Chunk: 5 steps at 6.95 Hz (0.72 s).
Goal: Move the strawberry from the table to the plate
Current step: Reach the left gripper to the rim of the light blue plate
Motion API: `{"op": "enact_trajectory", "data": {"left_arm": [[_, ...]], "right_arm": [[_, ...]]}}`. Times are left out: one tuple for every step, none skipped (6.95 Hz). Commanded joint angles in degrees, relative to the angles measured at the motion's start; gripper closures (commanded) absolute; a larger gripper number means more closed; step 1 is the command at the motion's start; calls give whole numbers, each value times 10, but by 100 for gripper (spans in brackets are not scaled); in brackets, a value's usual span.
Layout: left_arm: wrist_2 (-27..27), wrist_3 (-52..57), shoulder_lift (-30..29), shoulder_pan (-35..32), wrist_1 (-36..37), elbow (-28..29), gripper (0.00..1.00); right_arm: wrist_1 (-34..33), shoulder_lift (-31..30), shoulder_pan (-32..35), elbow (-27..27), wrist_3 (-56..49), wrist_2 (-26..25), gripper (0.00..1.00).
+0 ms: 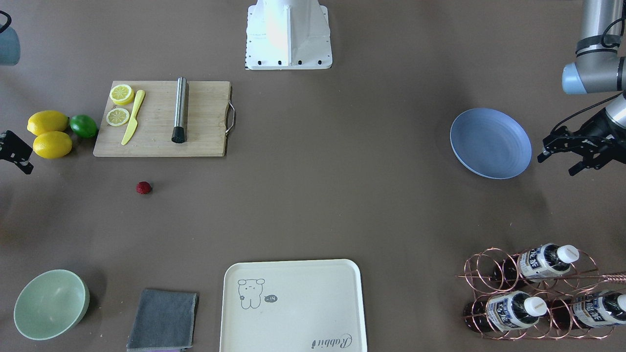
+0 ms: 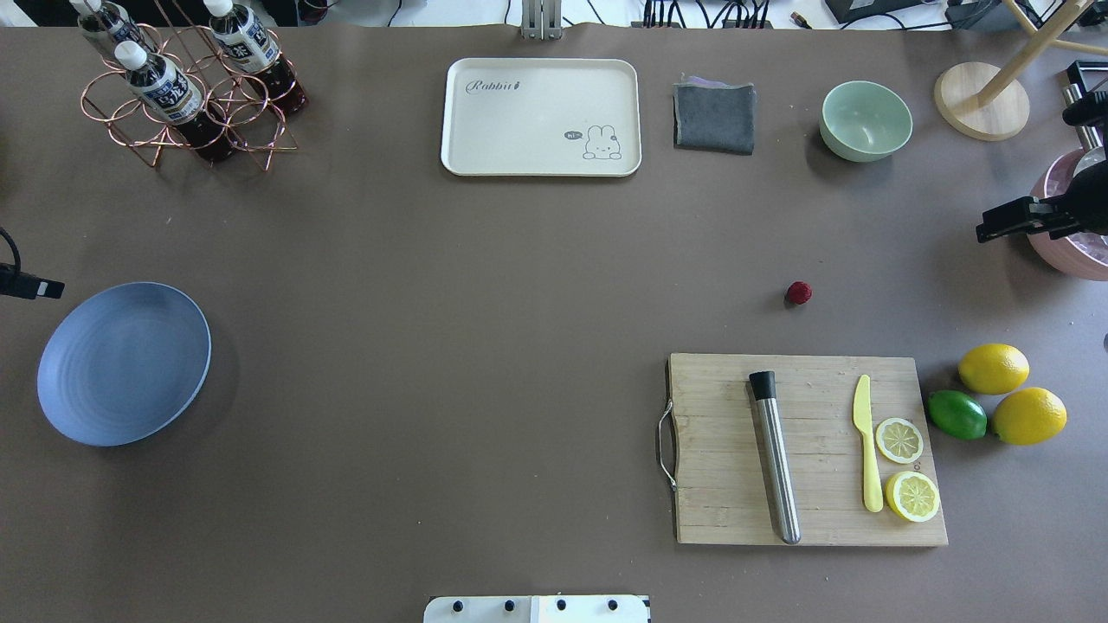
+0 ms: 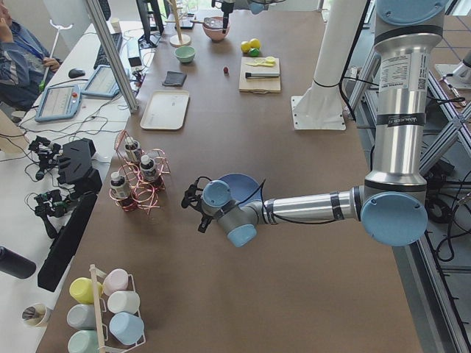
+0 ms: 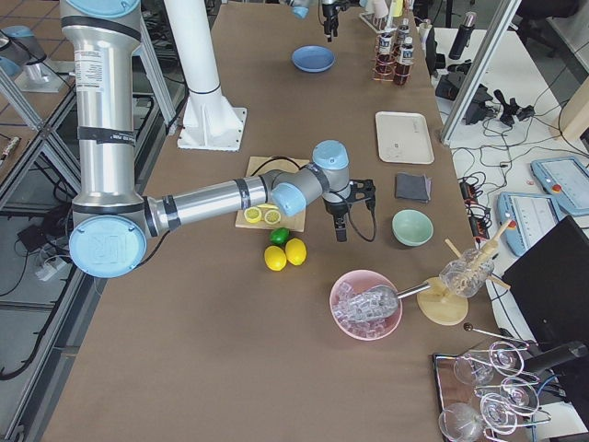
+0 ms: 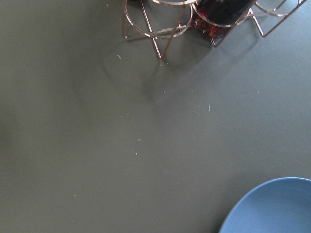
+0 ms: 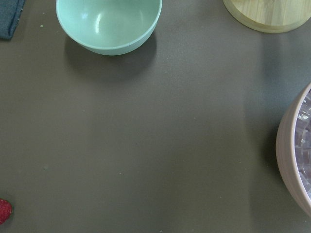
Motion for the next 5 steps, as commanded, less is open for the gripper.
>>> {"op": "enact_trajectory", "data": {"left_arm": [[14,-52,12,35,-52,8,3],[14,-52,13,35,-57,6,5],[13,-54,14,35,-73,8,20],[10,-51,16,35,-75,9,45],[9,-49,19,38,-76,8,48]], "right_arm": [[1,0,-2,0,1,-2,0],[1,0,-2,0,1,-2,0],[1,1,-2,0,1,-2,0],[1,1,-2,0,1,-2,0],[1,2,-2,-1,1,-2,0]]}}
